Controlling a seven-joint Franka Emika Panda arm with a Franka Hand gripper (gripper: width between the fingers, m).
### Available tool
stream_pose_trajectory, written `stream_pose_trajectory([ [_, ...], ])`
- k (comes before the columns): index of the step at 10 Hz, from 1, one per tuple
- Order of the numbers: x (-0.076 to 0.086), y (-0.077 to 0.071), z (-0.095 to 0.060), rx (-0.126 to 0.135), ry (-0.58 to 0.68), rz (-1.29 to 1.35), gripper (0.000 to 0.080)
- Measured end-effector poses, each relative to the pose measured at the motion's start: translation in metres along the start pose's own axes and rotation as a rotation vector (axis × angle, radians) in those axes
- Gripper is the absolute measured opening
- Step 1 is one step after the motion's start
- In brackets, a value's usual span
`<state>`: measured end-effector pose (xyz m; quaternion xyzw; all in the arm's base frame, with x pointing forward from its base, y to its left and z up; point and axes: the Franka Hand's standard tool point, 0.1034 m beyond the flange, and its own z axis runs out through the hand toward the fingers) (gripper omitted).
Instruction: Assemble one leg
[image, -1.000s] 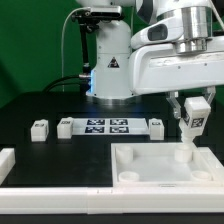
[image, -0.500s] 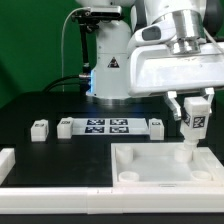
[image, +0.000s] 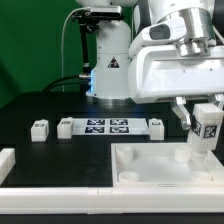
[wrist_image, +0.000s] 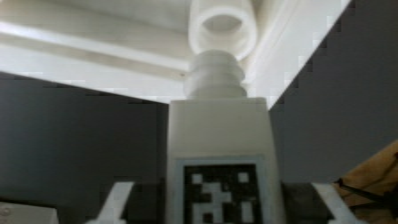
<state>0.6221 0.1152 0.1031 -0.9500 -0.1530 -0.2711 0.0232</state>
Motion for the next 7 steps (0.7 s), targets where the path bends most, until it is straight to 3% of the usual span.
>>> stream_pose_trajectory([
  [3, -0.015, -0.001, 0.009, -0.006, 0.014, 0.019, 0.029],
  [7, -0.021, -0.008, 0.011, 0.001, 0.006, 0.011, 0.029],
])
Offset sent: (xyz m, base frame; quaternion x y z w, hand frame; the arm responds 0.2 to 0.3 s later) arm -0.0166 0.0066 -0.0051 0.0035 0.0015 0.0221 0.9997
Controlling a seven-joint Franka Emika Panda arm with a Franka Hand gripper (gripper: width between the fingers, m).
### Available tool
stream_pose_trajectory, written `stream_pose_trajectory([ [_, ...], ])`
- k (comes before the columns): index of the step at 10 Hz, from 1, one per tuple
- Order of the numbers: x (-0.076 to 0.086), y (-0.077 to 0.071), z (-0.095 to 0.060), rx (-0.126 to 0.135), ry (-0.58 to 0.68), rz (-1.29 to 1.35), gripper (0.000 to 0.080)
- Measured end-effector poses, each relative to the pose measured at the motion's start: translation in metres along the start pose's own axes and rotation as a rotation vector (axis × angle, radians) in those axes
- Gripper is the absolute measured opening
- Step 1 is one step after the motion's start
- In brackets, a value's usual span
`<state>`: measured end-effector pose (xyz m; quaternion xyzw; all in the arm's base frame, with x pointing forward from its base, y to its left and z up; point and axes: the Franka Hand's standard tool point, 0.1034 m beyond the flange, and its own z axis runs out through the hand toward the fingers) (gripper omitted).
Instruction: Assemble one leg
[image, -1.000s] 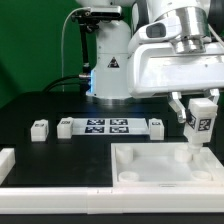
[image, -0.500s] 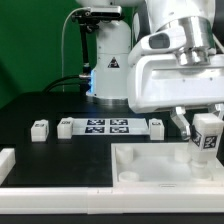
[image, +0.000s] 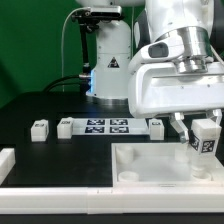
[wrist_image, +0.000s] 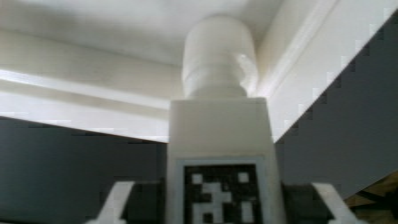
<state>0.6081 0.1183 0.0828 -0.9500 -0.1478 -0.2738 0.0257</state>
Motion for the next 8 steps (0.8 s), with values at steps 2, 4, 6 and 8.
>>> stream_pose_trajectory([
  [2, 0.0003, -0.0006, 0.0005, 0.0, 0.006, -0.008, 0.029],
  [4, 0.0007, -0.0012, 0.0028, -0.002, 0.026, -0.02, 0.029],
  [6, -0.006, -0.0056, 0.0086, 0.003, 0.013, -0.028, 0.029],
  [8, -0.0069, -0.0055, 0.009, 0.001, 0.015, -0.027, 0.029],
])
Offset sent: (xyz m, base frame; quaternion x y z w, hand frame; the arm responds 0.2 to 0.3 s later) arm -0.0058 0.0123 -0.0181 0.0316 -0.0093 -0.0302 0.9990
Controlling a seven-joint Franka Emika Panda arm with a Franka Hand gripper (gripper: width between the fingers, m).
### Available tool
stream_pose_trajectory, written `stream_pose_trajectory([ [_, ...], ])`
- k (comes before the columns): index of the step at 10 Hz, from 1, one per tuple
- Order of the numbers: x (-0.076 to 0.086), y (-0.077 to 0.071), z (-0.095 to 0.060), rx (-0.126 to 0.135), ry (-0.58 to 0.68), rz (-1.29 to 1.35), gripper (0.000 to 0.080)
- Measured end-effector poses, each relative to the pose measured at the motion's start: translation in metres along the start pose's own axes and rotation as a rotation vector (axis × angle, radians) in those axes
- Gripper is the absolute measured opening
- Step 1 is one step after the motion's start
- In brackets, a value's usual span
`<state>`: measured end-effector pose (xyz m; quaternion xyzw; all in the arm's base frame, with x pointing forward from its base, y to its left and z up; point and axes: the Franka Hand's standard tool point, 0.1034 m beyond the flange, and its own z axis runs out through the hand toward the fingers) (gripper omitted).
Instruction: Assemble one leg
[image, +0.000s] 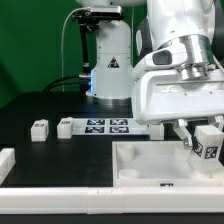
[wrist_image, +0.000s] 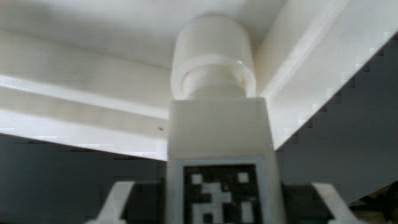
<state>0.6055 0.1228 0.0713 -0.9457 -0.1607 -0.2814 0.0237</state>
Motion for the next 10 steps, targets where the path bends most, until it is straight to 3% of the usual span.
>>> stream_pose_trajectory([
  [2, -0.001, 0.0007, -0.0006, -0.003, 0.008, 0.001, 0.029],
  [3, -0.0011, 0.0005, -0.0006, -0.003, 0.007, 0.001, 0.0365],
  [4, -0.0011, 0.0006, -0.0006, -0.003, 0.007, 0.001, 0.0365],
  [6, -0.001, 0.0006, -0.0006, -0.003, 0.007, 0.001, 0.0614],
  [10, -0.0011, 0.0006, -0.0006, -0.003, 0.007, 0.001, 0.0648],
])
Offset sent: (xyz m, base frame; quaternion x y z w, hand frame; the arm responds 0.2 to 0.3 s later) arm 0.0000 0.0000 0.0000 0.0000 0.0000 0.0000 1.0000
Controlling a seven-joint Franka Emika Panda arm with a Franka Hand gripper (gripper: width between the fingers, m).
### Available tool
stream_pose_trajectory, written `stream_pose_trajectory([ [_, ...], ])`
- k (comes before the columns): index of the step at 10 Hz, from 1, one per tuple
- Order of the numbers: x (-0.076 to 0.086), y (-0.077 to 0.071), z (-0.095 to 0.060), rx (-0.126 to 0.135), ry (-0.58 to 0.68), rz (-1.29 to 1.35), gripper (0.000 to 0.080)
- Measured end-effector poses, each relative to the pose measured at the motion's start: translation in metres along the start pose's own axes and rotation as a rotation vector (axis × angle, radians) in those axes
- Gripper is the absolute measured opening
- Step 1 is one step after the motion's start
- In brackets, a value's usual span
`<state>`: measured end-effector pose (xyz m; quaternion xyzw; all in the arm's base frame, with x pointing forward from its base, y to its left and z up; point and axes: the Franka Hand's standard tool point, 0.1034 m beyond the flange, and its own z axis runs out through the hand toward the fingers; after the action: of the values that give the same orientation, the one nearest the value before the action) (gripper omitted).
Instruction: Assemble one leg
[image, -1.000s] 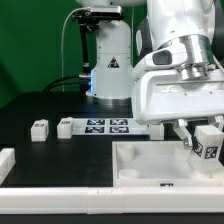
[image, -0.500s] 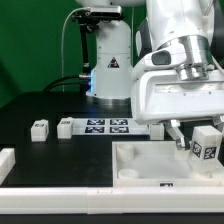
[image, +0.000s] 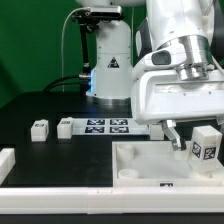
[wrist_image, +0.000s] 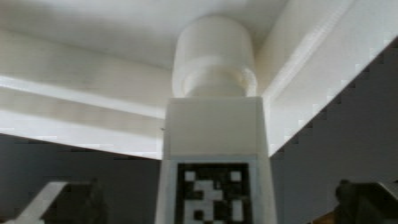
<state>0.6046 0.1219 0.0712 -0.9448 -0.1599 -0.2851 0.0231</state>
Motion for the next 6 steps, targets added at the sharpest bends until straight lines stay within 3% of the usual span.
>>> stream_pose_trajectory([
  [6, 0.0, -0.0003, -0.0002, 0.012, -0.054, 0.006, 0.0649],
])
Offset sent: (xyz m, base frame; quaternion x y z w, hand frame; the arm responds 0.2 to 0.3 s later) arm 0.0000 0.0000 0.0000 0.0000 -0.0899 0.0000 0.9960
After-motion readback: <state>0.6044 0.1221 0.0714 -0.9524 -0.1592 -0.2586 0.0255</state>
